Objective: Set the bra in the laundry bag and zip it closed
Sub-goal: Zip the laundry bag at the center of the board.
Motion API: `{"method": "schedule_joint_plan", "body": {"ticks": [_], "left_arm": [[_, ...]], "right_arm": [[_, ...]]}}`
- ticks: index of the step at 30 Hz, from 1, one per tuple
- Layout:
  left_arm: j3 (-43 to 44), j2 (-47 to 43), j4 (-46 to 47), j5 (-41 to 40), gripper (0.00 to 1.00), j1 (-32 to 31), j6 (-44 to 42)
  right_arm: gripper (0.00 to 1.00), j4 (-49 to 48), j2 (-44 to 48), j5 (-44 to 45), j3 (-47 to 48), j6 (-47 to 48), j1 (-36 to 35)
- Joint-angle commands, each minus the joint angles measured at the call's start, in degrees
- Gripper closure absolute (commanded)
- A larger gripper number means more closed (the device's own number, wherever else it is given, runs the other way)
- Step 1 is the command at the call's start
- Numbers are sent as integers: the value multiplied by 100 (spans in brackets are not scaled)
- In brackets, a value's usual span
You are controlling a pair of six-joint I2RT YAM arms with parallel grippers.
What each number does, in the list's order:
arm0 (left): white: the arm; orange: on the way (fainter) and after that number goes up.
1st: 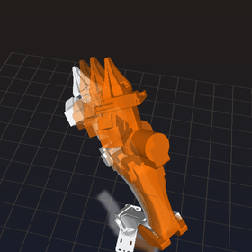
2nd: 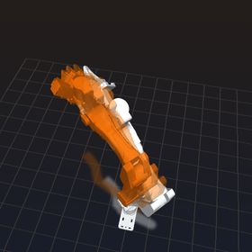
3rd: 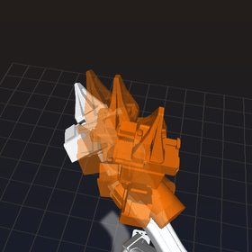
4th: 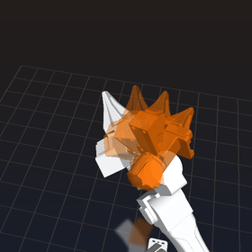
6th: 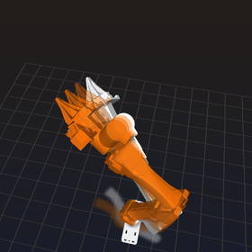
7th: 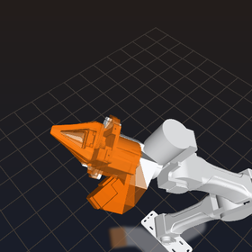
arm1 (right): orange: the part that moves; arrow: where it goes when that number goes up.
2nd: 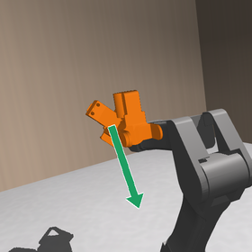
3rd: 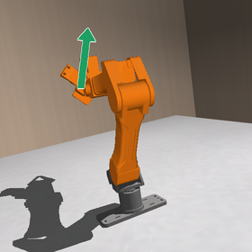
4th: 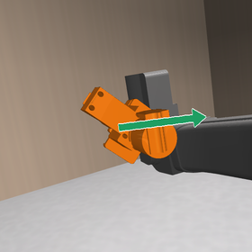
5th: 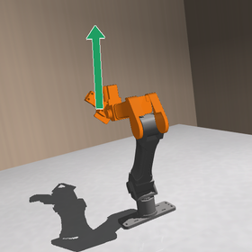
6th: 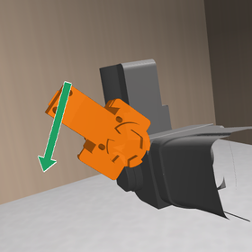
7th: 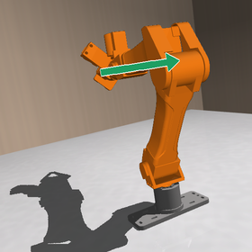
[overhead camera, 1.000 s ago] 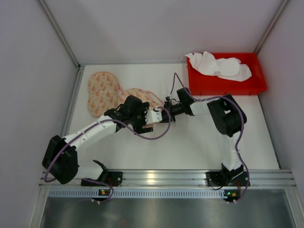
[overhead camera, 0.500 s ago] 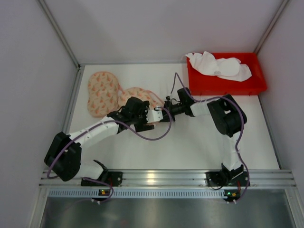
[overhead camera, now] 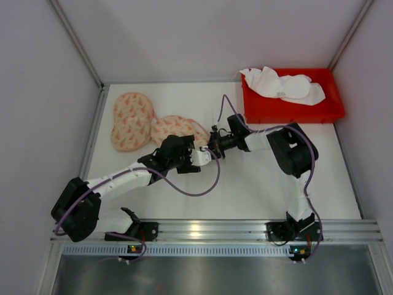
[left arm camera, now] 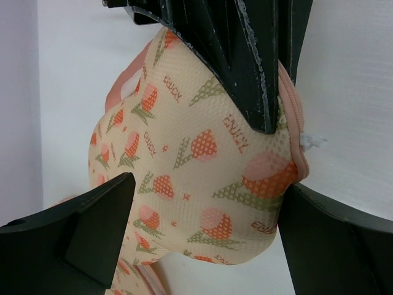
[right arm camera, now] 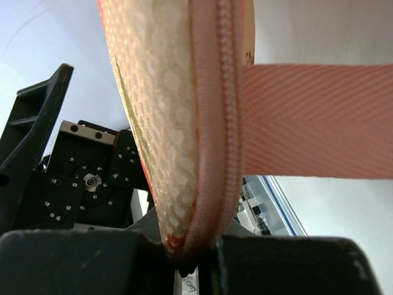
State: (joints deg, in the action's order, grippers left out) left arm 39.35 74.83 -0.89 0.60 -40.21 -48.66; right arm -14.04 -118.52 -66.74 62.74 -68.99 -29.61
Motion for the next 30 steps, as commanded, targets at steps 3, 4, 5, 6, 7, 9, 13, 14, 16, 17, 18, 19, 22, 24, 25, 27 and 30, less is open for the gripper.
{"method": "schedule_joint_plan", "body": {"ticks": [3, 4, 5, 6, 7, 9, 13, 14, 16, 17, 18, 19, 22, 24, 25, 27, 30], "left_arm": [[72, -706, 740, -210, 4, 30, -450], [72, -759, 504, -192, 4, 30, -477], [64, -803, 432, -157, 4, 39, -495], [64, -881, 353, -131, 5, 48, -521], [72, -908, 222, -87, 5, 48, -530], [81, -952, 115, -86, 5, 48, -521], [90, -996, -140, 72, 5, 48, -530], [73, -988, -140, 46, 5, 57, -574], [38, -979, -35, 1, 5, 74, -557], [3, -927, 61, -181, 5, 100, -565], [-33, -891, 323, -261, 6, 118, -556], [-77, -865, 465, -332, 6, 118, -530], [-121, -838, 730, -175, 6, 127, -486], [-138, -908, 756, 176, 6, 127, -486], [-138, -961, 756, 221, 6, 127, -503], [-121, -1022, 695, 317, 7, 127, -512], [-112, -1181, 433, 344, 7, 127, -609]], "right_arm": [[100, 402, 136, -340, 212, 457, -212], [100, 437, 119, -331, 230, 474, -212], [100, 464, 92, -340, 256, 500, -221], [100, 473, 83, -340, 274, 501, -212], [100, 490, 92, -340, 274, 518, -212], [100, 517, 92, -331, 300, 536, -212], [100, 534, 110, -340, 300, 571, -212], [100, 534, 145, -348, 309, 571, -212], [100, 534, 180, -366, 300, 545, -212], [100, 525, 180, -375, 300, 545, -212], [100, 517, 189, -375, 291, 553, -221], [100, 508, 198, -392, 265, 545, -221], [100, 490, 189, -393, 195, 571, -265], [100, 516, 189, -392, 186, 649, -291], [100, 621, 180, -366, 203, 694, -291], [100, 745, 171, -357, 238, 886, -291], [100, 1131, 127, -270, 361, 1167, -265]]}}
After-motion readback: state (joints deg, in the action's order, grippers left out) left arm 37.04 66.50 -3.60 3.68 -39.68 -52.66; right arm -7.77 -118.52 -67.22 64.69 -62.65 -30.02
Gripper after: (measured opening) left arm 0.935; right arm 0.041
